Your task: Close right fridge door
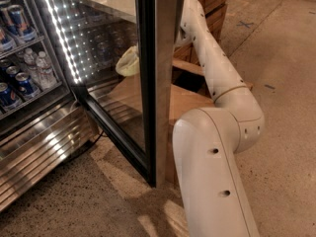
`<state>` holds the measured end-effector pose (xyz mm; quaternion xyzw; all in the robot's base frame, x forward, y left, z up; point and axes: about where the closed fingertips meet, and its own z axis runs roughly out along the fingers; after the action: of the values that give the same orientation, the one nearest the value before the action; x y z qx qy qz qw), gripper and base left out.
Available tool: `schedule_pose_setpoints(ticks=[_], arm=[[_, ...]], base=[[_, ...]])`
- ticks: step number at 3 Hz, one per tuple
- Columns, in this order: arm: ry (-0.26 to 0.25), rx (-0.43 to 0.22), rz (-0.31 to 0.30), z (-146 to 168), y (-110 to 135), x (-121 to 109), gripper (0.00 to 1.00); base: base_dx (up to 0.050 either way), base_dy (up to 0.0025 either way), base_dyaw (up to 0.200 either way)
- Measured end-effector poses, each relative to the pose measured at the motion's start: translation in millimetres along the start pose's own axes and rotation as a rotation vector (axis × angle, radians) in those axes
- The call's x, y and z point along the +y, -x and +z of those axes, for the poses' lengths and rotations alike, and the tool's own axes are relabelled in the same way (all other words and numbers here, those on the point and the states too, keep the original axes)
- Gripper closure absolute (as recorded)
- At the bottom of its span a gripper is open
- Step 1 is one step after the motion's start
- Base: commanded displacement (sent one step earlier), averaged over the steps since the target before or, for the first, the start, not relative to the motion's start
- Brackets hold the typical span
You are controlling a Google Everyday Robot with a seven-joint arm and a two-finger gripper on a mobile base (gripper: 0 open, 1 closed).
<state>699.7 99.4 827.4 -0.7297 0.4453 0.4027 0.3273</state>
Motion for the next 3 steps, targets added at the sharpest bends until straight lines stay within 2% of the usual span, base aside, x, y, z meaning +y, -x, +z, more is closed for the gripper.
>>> schedule_pose_setpoints(ticks=[1,2,3], arm=[[0.022,0.008,-0.015,10.8,3.8,-3.1,1.00],[0.071,0.041,-0.045,40.2,17.3,-11.8,1.00],[0.071,0.041,-0.045,40.2,17.3,-11.8,1.00]], base=[[0.000,0.00000,0.000],[0.000,0.00000,0.000],[0.000,0.00000,0.000]])
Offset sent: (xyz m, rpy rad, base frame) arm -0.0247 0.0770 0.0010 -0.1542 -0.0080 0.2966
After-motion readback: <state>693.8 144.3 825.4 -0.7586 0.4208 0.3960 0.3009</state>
